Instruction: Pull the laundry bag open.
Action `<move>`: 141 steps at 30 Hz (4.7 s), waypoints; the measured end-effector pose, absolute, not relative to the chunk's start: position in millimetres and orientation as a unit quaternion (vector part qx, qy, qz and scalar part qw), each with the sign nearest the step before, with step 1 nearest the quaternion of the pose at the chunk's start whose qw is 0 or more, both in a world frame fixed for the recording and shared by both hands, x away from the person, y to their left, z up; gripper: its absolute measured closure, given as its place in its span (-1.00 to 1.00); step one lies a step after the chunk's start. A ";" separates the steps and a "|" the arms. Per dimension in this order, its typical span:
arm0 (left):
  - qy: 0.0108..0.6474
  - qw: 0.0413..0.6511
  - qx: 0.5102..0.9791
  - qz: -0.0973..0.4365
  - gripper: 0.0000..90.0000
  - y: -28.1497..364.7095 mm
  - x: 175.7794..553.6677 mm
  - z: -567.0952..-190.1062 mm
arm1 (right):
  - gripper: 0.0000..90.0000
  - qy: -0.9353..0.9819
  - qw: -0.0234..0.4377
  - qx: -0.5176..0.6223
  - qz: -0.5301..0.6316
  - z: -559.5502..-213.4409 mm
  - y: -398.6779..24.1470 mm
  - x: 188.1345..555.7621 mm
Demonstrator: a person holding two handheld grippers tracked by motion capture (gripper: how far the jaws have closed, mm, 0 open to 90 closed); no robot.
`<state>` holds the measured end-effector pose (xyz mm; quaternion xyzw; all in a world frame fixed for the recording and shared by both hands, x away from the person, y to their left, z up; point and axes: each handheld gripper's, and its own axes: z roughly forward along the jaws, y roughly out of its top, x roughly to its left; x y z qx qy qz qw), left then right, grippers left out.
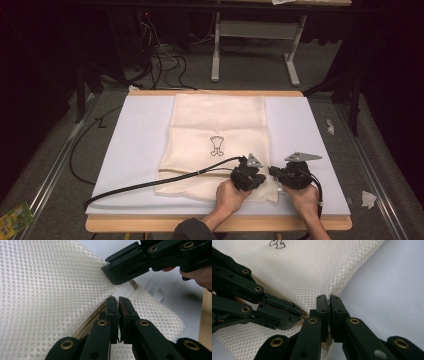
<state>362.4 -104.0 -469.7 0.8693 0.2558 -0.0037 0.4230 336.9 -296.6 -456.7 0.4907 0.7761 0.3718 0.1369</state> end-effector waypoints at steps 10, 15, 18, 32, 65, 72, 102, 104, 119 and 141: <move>0.259 0.413 0.873 -0.004 0.94 -102.2 363.6 -467.8 | 0.97 0.781 0.139 0.485 0.368 -456.0 -297.3 335.9; 0.259 0.411 0.874 -0.001 0.94 -101.6 362.7 -466.5 | 0.97 0.782 0.138 0.485 0.367 -455.6 -297.0 335.4; 0.259 0.410 0.874 0.000 0.94 -101.3 362.5 -465.7 | 0.98 0.784 0.138 0.481 0.367 -455.2 -297.4 335.5; 0.260 0.407 0.876 0.011 0.94 -94.4 362.5 -462.6 | 0.98 0.784 0.146 0.478 0.368 -453.3 -298.7 335.9; 0.260 0.412 0.873 0.021 0.94 -77.4 363.7 -456.8 | 0.98 0.784 0.150 0.480 0.363 -454.2 -299.0 338.4; 0.256 0.415 0.873 0.027 0.94 -72.6 362.4 -452.7 | 0.98 0.788 0.147 0.479 0.359 -452.1 -298.8 339.7; 0.254 0.419 0.871 0.029 0.94 -60.8 362.0 -451.1 | 0.98 0.784 0.138 0.486 0.361 -454.0 -298.2 341.2; 0.258 0.421 0.869 0.026 0.94 -60.2 362.1 -451.7 | 0.98 0.785 0.140 0.483 0.362 -454.1 -298.0 341.3; 0.265 0.429 0.863 0.029 0.94 -51.9 361.9 -451.0 | 0.98 0.790 0.145 0.479 0.353 -454.4 -296.9 341.7; 0.270 0.429 0.861 0.037 0.94 -38.1 361.8 -448.8 | 0.98 0.793 0.149 0.476 0.350 -454.2 -296.6 342.9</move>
